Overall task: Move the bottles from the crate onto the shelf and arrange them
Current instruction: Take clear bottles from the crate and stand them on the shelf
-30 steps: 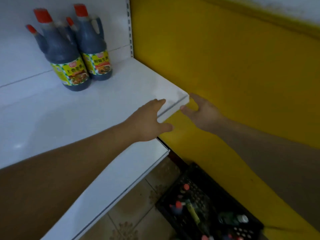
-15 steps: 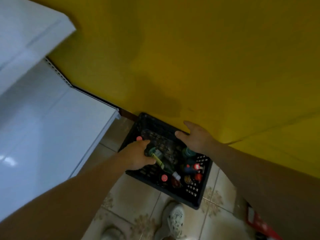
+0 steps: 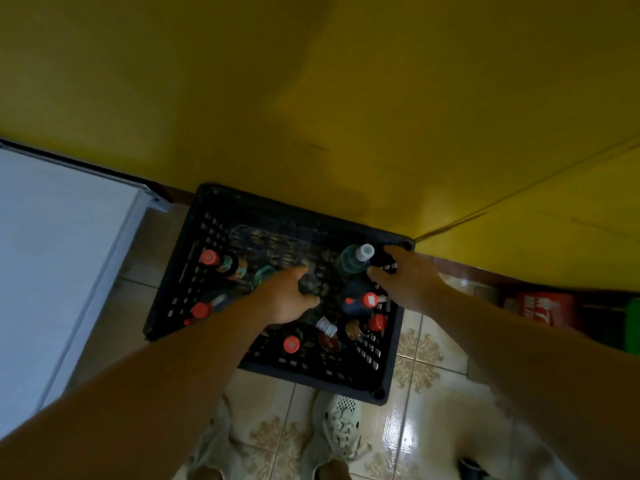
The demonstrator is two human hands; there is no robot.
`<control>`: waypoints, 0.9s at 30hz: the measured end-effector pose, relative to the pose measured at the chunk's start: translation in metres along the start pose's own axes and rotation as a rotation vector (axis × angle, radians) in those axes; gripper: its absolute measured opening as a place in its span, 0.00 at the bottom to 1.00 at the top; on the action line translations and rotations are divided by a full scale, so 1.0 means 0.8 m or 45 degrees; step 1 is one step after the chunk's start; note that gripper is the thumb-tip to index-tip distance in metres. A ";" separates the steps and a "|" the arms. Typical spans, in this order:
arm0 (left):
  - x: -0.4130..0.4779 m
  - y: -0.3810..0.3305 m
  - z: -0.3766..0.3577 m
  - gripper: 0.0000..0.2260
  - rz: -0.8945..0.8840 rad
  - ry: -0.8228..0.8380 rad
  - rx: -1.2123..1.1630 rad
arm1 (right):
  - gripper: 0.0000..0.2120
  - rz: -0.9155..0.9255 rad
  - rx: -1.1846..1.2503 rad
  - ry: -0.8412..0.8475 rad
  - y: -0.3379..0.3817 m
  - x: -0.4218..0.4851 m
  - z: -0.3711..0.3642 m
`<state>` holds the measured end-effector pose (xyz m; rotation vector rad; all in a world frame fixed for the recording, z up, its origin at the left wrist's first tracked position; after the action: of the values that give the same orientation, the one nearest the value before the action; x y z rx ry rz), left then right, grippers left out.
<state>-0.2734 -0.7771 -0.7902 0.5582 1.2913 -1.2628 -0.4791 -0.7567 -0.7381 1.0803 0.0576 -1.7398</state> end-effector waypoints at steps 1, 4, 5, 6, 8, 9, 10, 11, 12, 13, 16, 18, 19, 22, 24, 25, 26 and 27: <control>0.023 -0.007 -0.001 0.32 -0.008 0.013 -0.030 | 0.28 0.013 0.028 -0.031 -0.006 0.017 -0.007; 0.093 -0.028 -0.006 0.32 -0.039 -0.007 -0.073 | 0.28 0.072 0.017 -0.071 -0.020 0.072 -0.029; 0.115 -0.036 -0.011 0.32 -0.050 -0.008 -0.079 | 0.29 0.085 -0.004 -0.067 -0.024 0.089 -0.037; 0.135 -0.042 -0.015 0.33 -0.067 -0.008 -0.090 | 0.30 0.096 -0.027 -0.066 -0.029 0.104 -0.045; 0.168 -0.055 -0.025 0.33 -0.127 -0.001 -0.080 | 0.29 0.122 -0.080 -0.083 -0.034 0.127 -0.058; 0.181 -0.060 -0.031 0.33 -0.161 -0.003 -0.062 | 0.27 0.133 -0.114 -0.097 -0.037 0.135 -0.063; 0.191 -0.063 -0.038 0.32 -0.183 0.006 -0.063 | 0.25 0.144 -0.146 -0.120 -0.039 0.140 -0.066; 0.197 -0.064 -0.045 0.31 -0.190 0.022 -0.087 | 0.22 0.156 -0.163 -0.150 -0.041 0.141 -0.069; 0.203 -0.063 -0.053 0.31 -0.191 0.035 -0.128 | 0.19 0.168 -0.159 -0.190 -0.043 0.141 -0.070; 0.205 -0.062 -0.057 0.32 -0.199 0.033 -0.171 | 0.17 0.181 -0.135 -0.228 -0.044 0.137 -0.068; 0.189 -0.054 -0.056 0.34 -0.223 0.036 -0.266 | 0.15 0.227 -0.004 -0.321 -0.036 0.109 -0.053; 0.164 -0.048 -0.046 0.37 -0.222 0.052 -0.266 | 0.15 0.271 0.079 -0.348 -0.016 0.079 -0.034; 0.145 -0.048 -0.037 0.39 -0.243 0.066 -0.258 | 0.15 0.306 0.123 -0.356 -0.001 0.062 -0.021; 0.068 -0.052 -0.001 0.42 -0.304 0.121 -0.201 | 0.15 0.406 0.334 -0.384 0.058 0.006 0.032; 0.004 -0.057 0.027 0.41 -0.355 0.122 -0.209 | 0.18 0.460 0.519 -0.376 0.103 -0.038 0.072; -0.031 -0.060 0.043 0.40 -0.385 0.098 -0.246 | 0.19 0.485 0.584 -0.381 0.125 -0.060 0.091; -0.066 -0.061 0.061 0.40 -0.412 0.059 -0.296 | 0.19 0.520 0.644 -0.390 0.148 -0.083 0.109; -0.103 -0.065 0.079 0.39 -0.436 0.019 -0.342 | 0.17 0.556 0.705 -0.410 0.171 -0.105 0.125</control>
<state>-0.2790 -0.8176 -0.6819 0.1579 1.5860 -1.3321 -0.4317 -0.8080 -0.5622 1.0766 -0.8424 -1.5314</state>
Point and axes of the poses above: each hand's wrist, its own x-axis towards the middle knuckle, its own z-axis out of the back of the hand, y = z × x, the point moved 5 cm from there along x, towards the middle knuckle, and after that the axes turned 8 degrees about z, right-handed, at the moved point
